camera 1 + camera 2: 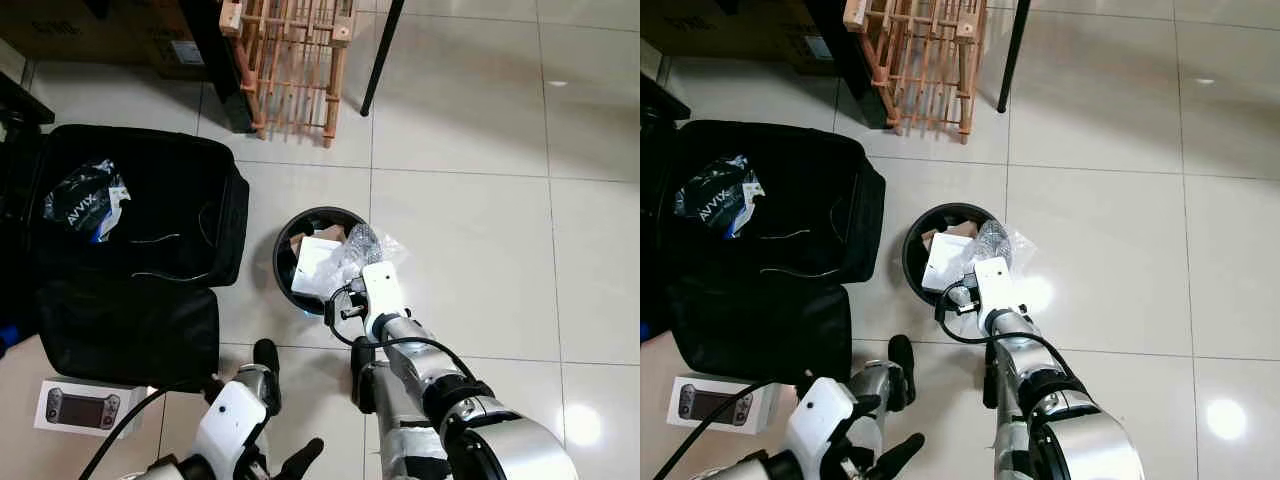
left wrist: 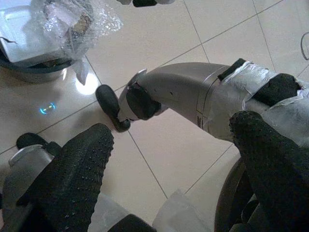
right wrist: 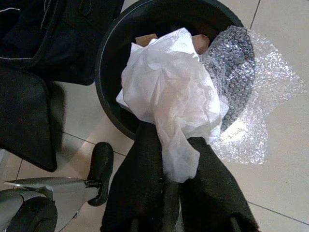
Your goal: Picking trash to rubbish bin
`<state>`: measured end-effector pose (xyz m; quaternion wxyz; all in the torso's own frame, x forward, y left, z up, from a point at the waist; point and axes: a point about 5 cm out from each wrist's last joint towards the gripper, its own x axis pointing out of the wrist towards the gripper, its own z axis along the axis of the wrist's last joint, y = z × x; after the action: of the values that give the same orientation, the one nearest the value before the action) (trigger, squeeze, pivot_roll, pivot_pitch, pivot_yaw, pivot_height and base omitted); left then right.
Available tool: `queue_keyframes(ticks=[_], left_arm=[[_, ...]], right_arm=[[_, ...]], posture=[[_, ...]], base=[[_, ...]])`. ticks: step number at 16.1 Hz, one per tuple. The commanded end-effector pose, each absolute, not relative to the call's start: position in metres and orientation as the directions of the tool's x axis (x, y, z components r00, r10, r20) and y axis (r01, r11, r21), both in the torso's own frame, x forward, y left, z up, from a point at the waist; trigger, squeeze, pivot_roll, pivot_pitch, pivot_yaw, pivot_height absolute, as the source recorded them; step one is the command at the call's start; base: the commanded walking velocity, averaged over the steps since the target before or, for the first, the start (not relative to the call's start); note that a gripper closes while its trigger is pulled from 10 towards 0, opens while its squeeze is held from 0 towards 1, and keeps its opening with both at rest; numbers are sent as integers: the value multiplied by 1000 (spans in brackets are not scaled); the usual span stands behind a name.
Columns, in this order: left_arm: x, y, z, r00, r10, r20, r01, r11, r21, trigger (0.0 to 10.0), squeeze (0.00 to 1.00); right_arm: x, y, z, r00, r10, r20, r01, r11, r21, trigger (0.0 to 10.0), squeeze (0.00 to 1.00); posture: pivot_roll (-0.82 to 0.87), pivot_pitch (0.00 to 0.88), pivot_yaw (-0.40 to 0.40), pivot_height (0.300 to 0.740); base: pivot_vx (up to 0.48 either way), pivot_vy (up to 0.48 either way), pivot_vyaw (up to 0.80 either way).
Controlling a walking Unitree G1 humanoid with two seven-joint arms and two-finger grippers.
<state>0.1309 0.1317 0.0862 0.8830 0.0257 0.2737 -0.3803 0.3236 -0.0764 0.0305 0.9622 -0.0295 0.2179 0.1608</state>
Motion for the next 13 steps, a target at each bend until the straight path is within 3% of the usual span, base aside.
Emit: queue_keyframes(ticks=[1,8,13], left_arm=[[122,130,72,525,-651,-548,670,713,-206,10000,0],[106,139,40,500,-635,-589,657,721,-220,10000,0],[98,160,25,500,-624,-600,653,727,-213,10000,0]], right_arm=[[307,-79,10,819,285,-497,-306,951,42,10000,1000],[304,-88,5,811,278,-515,-293,955,53,10000,1000],[297,-87,-3,781,282,-558,-301,952,59,10000,1000]], posture=[[255,645,-9,740],[249,648,-9,740],[248,653,-10,740]], base=[[0,0,0],[0,0,0],[0,0,0]])
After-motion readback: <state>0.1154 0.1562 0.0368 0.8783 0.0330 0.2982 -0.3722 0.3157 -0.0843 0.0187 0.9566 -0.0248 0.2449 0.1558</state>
